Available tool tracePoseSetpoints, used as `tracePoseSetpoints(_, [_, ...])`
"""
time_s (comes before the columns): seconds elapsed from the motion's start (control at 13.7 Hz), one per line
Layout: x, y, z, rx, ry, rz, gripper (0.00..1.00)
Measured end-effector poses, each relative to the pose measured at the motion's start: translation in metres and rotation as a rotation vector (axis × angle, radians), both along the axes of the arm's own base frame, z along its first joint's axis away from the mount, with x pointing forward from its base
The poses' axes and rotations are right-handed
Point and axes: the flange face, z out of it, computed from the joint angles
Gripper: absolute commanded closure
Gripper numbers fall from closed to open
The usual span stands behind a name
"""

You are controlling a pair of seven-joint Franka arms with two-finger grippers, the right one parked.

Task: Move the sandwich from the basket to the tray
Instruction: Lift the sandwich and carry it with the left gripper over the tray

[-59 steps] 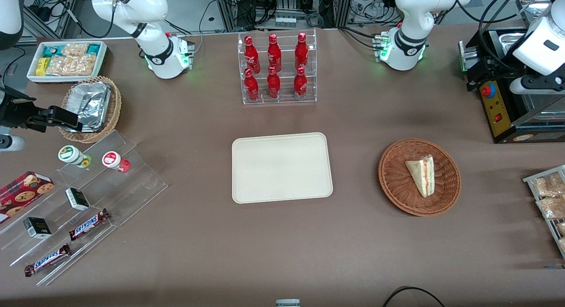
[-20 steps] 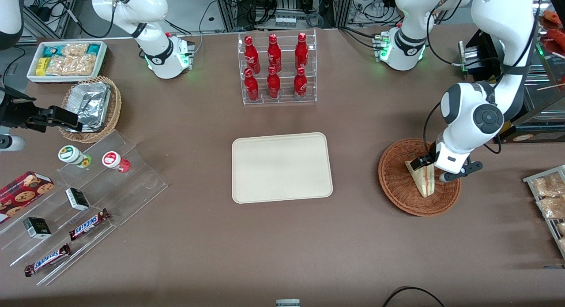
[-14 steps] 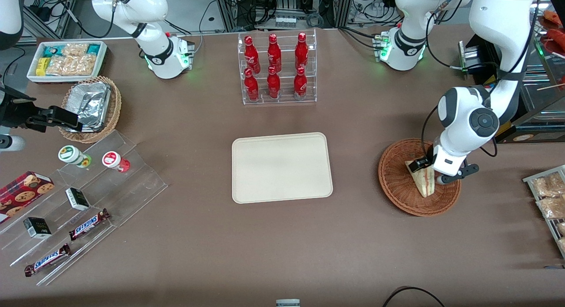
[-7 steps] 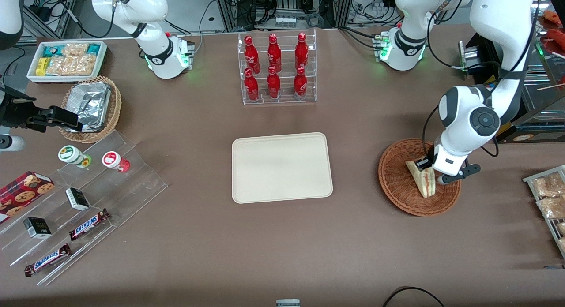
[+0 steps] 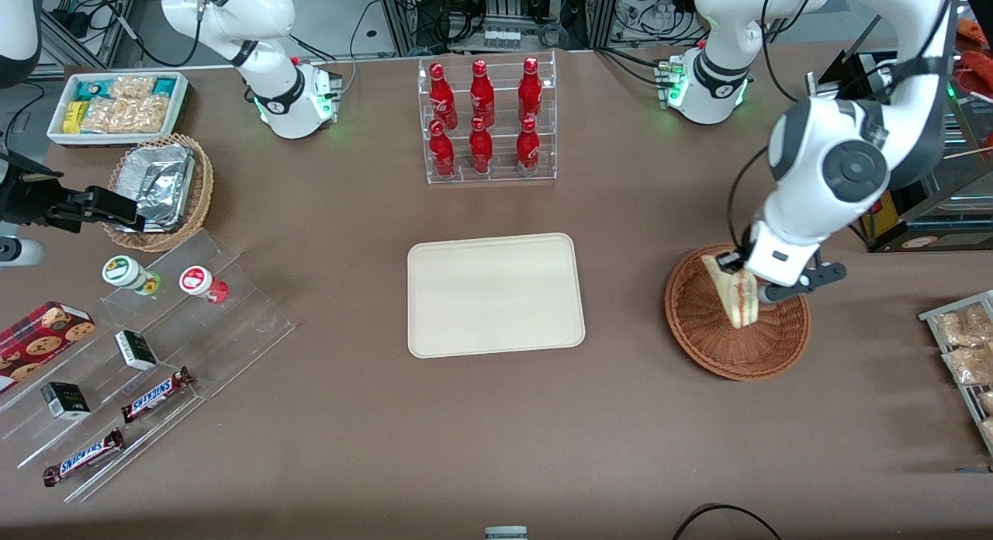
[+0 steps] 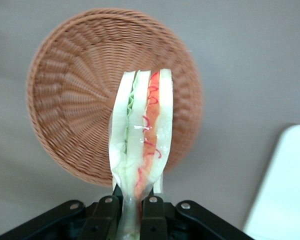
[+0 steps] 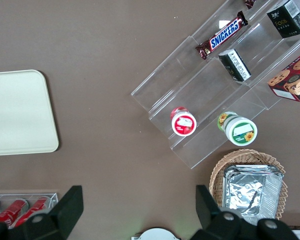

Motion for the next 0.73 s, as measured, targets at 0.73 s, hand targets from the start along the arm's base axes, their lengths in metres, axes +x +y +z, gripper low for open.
tracePoseSetpoints(0.73, [-0.056, -0.271, -0.025, -0.084, 0.026, -0.266, 1.0])
